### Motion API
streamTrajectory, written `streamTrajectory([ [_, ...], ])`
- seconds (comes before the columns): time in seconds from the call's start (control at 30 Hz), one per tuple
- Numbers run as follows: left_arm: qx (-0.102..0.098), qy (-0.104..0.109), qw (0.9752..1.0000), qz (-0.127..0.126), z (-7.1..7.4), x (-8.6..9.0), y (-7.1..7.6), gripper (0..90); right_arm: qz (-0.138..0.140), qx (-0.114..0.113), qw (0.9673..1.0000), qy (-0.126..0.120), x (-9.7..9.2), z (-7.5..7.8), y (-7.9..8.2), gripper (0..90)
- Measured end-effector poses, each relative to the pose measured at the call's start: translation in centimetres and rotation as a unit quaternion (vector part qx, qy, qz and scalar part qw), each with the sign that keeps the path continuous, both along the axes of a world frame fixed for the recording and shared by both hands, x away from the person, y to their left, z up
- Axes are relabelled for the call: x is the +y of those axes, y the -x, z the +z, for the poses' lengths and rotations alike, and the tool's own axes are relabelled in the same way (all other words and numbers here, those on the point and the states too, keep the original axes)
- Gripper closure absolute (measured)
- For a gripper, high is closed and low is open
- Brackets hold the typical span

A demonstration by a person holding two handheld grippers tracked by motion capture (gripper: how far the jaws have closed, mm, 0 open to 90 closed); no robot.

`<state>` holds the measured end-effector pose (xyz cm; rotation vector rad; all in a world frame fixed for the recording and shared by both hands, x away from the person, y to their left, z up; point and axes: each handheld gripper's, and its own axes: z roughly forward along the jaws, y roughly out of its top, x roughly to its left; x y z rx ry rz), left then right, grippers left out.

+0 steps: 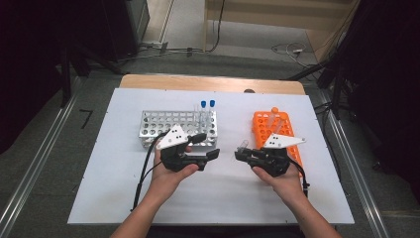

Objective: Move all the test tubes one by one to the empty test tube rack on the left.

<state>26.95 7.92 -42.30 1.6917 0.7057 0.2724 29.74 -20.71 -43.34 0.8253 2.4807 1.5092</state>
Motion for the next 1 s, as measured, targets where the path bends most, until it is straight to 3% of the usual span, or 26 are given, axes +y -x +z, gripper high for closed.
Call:
streamTrajectory([
  [0.47, -0.013, -0.008, 0.9984, -0.055, 0.0, -2.5, 0.7, 53.8, 0.042, 0.009, 0.9991, 0.004, 2.4, -0.2, 1.5, 74.3],
  [0.73, -0.013, -0.022, 0.9973, -0.069, -0.3, -3.3, 0.8, 67.4, 0.058, 0.007, 0.9983, 0.004, 3.0, -0.1, 2.1, 74.3],
  [1.0, -0.018, -0.029, 0.9966, -0.075, -0.4, -3.5, 1.0, 73.8, 0.063, 0.006, 0.998, 0.003, 3.2, 0.0, 2.4, 74.2],
])
